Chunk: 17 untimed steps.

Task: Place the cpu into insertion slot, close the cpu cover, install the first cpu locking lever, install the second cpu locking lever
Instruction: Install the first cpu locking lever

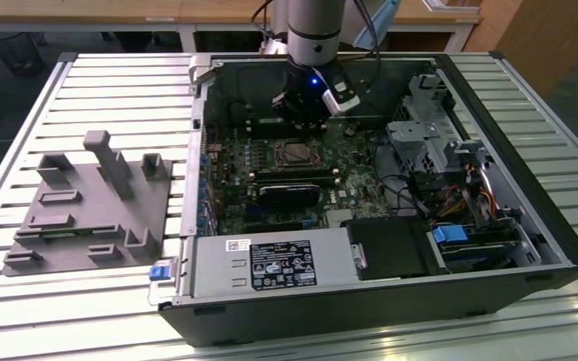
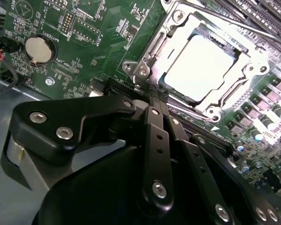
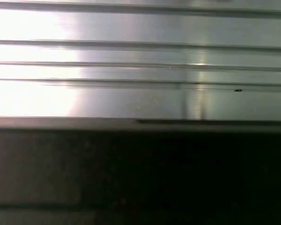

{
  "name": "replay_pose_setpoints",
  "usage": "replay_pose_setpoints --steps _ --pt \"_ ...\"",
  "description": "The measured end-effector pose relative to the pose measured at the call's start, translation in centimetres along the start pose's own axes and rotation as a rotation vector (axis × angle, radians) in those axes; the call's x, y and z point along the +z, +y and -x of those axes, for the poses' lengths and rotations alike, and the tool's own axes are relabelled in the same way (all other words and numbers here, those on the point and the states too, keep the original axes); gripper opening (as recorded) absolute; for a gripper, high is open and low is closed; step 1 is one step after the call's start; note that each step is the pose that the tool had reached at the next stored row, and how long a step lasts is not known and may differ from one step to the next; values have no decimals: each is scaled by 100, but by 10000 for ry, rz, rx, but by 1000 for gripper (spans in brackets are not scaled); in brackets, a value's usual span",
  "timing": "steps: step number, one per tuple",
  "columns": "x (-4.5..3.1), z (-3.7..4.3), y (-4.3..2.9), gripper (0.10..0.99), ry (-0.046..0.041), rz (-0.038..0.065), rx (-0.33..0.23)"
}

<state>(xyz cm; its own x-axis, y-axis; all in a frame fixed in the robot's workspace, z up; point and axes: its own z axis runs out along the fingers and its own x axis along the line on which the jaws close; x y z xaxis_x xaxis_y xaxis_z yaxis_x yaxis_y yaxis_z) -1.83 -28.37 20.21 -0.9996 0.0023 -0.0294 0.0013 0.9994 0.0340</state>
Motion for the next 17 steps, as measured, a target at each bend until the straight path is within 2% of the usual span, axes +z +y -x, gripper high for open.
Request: replay_pose_setpoints --steps 4,8,14,17 --pt "16 -1 0 106 0 -105 -2" --pt "34 -1 -2 106 2 -142 -3" --pt "53 -2 0 106 2 -131 -3" --pt "59 -2 1 106 1 -59 -1"
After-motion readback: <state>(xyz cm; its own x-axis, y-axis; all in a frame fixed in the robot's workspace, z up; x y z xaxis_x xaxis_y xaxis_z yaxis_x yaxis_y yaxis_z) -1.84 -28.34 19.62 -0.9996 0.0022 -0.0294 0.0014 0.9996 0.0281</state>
